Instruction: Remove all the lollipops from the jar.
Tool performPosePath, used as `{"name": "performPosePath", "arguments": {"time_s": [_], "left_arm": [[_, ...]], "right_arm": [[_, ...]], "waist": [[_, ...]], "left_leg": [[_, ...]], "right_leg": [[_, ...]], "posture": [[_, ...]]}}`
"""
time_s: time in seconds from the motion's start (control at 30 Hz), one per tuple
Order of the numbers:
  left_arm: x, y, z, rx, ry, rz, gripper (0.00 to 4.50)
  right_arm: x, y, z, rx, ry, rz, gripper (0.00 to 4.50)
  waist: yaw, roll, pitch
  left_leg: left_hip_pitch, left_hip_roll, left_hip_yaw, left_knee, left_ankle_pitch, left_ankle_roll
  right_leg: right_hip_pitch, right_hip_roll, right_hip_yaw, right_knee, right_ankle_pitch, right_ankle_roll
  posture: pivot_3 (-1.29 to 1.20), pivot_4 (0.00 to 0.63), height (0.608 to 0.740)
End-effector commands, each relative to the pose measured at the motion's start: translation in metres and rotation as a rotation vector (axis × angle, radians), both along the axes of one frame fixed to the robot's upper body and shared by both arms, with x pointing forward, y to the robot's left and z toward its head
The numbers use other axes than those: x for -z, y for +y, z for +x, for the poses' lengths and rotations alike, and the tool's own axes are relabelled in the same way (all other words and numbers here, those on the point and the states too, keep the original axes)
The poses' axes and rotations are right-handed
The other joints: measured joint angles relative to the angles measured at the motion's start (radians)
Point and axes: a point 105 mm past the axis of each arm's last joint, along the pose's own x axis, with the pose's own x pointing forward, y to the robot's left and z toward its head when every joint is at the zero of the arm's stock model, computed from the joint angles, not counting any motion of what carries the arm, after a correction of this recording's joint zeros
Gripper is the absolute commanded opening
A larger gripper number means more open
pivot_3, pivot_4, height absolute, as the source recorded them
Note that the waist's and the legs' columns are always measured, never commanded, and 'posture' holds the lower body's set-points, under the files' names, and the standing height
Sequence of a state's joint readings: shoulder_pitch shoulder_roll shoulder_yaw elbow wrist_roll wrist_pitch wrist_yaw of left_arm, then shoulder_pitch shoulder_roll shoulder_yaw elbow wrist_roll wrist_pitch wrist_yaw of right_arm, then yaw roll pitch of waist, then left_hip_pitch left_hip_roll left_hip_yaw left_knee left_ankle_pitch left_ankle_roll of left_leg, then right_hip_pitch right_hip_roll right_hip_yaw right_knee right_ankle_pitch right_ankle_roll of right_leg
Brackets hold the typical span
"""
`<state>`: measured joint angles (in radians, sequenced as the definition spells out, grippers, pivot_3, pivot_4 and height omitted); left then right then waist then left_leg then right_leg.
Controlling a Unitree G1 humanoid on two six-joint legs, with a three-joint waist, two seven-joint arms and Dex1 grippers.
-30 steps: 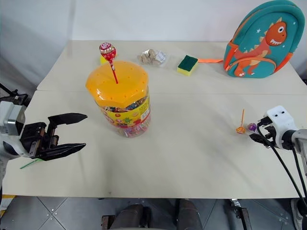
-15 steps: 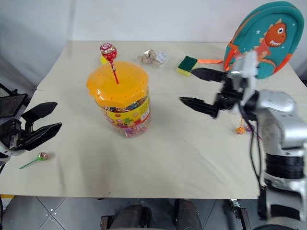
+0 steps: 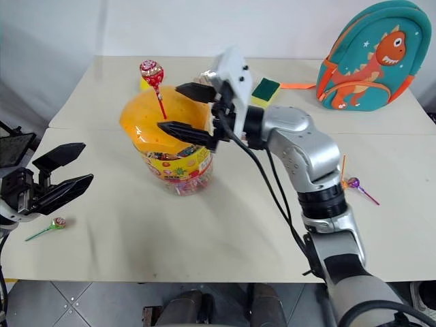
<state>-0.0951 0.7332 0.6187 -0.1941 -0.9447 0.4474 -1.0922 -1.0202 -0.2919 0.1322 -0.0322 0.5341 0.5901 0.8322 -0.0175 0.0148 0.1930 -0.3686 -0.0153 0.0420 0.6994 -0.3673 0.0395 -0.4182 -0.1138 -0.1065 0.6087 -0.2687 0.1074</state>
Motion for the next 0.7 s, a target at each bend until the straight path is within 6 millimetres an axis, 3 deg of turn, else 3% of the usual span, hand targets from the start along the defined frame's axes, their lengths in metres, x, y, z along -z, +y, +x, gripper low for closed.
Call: {"name": "performPosePath", "arguments": {"time_s": [0.03, 0.33, 0.4, 0.53, 0.63, 0.7], "left_arm": [[-0.009, -0.005, -0.005, 0.014, -0.050, 0.006, 4.50], [-0.014, -0.009, -0.005, 0.034, -0.071, 0.016, 4.50], [-0.017, -0.011, -0.004, 0.050, -0.079, 0.021, 4.50], [-0.021, -0.021, -0.005, 0.099, -0.083, 0.035, 4.50], [-0.020, -0.031, -0.006, 0.138, -0.085, 0.067, 4.50], [-0.014, -0.038, -0.006, 0.171, -0.076, 0.131, 4.50]], "right_arm": [[-0.014, 0.008, -0.008, -0.027, -0.038, 0.017, 3.22], [-0.019, 0.001, -0.011, -0.059, -0.059, 0.045, 0.06], [-0.030, -0.007, -0.012, -0.071, -0.084, 0.112, 0.02], [-0.068, -0.043, -0.022, -0.145, -0.087, 0.369, 0.02], [-0.081, -0.084, -0.011, -0.017, -0.083, 0.382, 0.02], [-0.077, -0.114, 0.004, 0.152, -0.074, 0.305, 0.02]], "waist": [[-0.006, 0.000, 0.000], [-0.013, -0.001, -0.001], [-0.011, -0.001, -0.001], [-0.009, -0.001, -0.001], [-0.010, -0.001, -0.001], [-0.008, -0.001, -0.001]], "left_leg": [[0.000, 0.000, 0.000, 0.000, 0.000, 0.000], [0.000, -0.001, -0.002, 0.000, 0.000, 0.000], [0.000, -0.001, -0.002, 0.000, 0.000, 0.000], [0.000, -0.003, -0.003, 0.000, 0.001, 0.001], [0.000, -0.004, -0.003, 0.000, 0.001, 0.001], [-0.001, -0.004, -0.004, 0.000, 0.000, 0.001]], "right_leg": [[0.000, 0.000, 0.000, 0.001, 0.000, 0.000], [0.000, 0.000, 0.000, 0.002, 0.000, 0.000], [0.000, 0.000, -0.001, 0.002, 0.000, 0.000], [0.000, 0.000, -0.001, 0.002, 0.000, 0.000], [0.000, -0.001, -0.001, 0.002, 0.000, 0.000], [0.000, -0.001, -0.001, 0.002, 0.000, 0.000]], "posture": [[0.00, 0.150, 0.740], [0.00, 0.150, 0.740], [0.00, 0.150, 0.740], [0.00, 0.150, 0.740], [0.00, 0.150, 0.740], [0.00, 0.150, 0.740]]}}
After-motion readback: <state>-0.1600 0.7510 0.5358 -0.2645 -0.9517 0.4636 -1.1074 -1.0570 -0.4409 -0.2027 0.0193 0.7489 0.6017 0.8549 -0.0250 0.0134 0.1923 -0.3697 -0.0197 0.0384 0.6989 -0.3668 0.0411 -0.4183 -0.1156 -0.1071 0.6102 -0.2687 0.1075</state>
